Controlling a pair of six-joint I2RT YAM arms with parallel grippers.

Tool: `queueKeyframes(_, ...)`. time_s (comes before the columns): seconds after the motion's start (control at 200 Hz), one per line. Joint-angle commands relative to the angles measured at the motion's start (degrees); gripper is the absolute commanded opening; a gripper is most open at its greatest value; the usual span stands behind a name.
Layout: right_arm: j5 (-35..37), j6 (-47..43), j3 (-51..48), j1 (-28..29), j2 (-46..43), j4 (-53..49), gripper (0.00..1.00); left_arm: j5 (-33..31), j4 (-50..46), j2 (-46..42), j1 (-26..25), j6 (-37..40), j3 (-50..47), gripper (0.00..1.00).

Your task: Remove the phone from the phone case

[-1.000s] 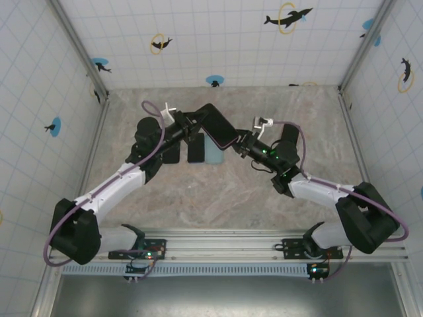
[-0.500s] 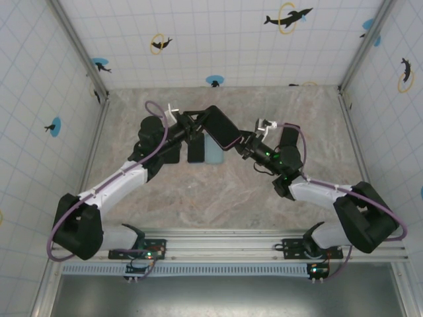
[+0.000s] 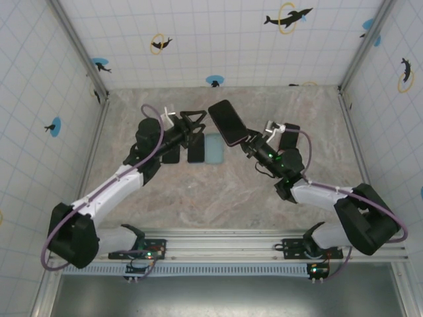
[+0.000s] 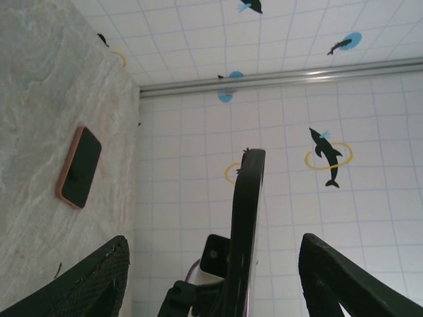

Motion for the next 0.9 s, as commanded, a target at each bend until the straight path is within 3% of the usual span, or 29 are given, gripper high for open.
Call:
queueKeyframes(0.0, 9.0, -4.4, -0.8, 0.3, -2.7, 4.0, 0.00, -4.5, -0.9, -4.8, -2.4, -1.9, -3.6, 0.69)
queueKeyframes(0.25, 17.3, -8.0, -0.7, 2.3, 0.4, 8.7, 0.00, -17.2, 2.7, -7.2, -14.1, -4.2, -4.7, 0.68)
queueKeyframes(0.52, 24.8, -11.5, 0.4, 5.7, 4.2, 14.0, 0.00, -30.0, 10.8, -4.3, -24.0, -8.0, -4.0, 0.66)
queueKeyframes(0.896, 31.8, -14.7, 2.0, 9.3, 6.3, 15.4, 0.00, -39.7, 16.4, 0.4, -29.8, -12.9, -4.5, 0.55)
